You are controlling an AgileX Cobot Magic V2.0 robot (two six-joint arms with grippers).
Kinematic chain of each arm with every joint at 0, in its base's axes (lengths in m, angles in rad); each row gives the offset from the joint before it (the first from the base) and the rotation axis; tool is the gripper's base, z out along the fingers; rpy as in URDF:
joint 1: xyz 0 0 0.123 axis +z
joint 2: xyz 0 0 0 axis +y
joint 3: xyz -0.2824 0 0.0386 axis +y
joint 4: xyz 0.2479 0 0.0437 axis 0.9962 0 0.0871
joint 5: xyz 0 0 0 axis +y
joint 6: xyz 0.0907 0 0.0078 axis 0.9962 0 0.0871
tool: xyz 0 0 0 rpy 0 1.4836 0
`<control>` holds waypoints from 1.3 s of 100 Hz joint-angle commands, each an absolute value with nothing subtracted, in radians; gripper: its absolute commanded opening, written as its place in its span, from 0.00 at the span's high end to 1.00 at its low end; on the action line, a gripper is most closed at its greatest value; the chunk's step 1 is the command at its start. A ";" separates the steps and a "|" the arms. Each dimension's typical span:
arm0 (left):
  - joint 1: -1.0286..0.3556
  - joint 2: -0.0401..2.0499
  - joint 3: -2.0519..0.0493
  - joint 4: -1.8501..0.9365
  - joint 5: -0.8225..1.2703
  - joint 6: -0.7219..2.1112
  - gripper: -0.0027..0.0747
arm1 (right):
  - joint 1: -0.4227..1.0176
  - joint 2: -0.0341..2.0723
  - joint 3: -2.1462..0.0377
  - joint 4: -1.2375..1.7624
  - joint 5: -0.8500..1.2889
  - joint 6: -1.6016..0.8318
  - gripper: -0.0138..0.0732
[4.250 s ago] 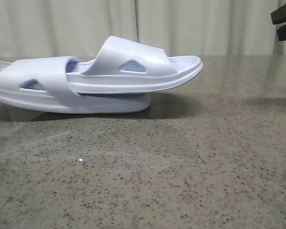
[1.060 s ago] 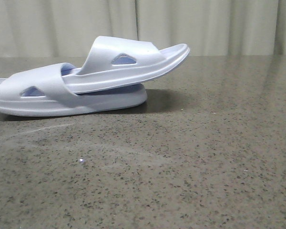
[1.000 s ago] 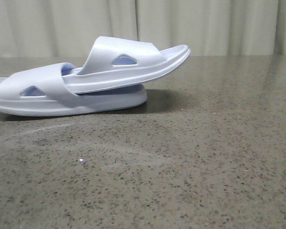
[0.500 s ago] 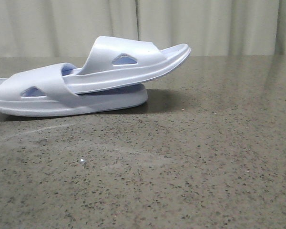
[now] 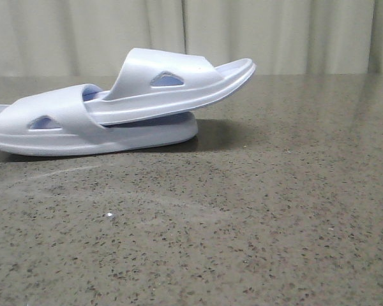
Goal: Insert blue slippers together front up
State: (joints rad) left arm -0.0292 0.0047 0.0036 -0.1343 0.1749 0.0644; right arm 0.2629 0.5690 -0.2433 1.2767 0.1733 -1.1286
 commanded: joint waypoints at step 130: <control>-0.027 -0.033 0.013 -0.158 0.131 0.056 0.95 | 0.265 0.516 -0.248 0.781 -0.096 -0.727 0.94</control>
State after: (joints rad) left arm -0.0292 -0.0048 0.0036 -0.1469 0.2045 0.0626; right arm 0.2644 0.5404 -0.2355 1.0445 0.0149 -0.9606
